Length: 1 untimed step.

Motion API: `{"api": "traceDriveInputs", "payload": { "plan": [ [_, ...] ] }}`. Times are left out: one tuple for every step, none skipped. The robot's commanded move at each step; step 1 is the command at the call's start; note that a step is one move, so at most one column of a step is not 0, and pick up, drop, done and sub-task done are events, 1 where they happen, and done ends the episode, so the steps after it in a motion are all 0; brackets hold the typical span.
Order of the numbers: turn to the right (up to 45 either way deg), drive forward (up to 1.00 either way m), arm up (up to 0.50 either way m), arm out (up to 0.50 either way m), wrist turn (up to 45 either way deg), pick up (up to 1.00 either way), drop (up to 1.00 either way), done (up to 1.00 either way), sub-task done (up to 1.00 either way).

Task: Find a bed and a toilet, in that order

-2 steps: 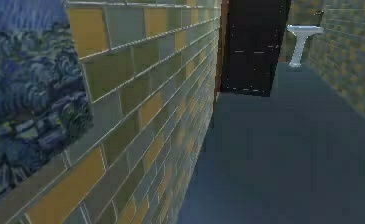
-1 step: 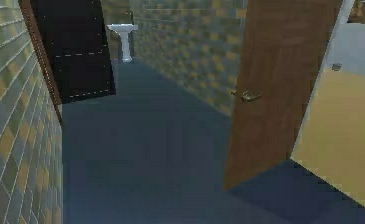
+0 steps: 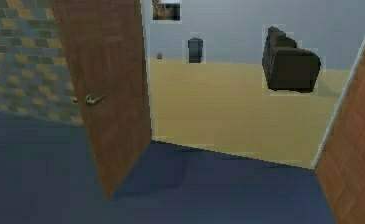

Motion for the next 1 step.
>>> {"api": "traceDriveInputs", "payload": {
  "plan": [
    [15.0, 0.00, 0.00, 0.00, 0.0, 0.00, 0.00, 0.00, 0.00]
  ]
}}
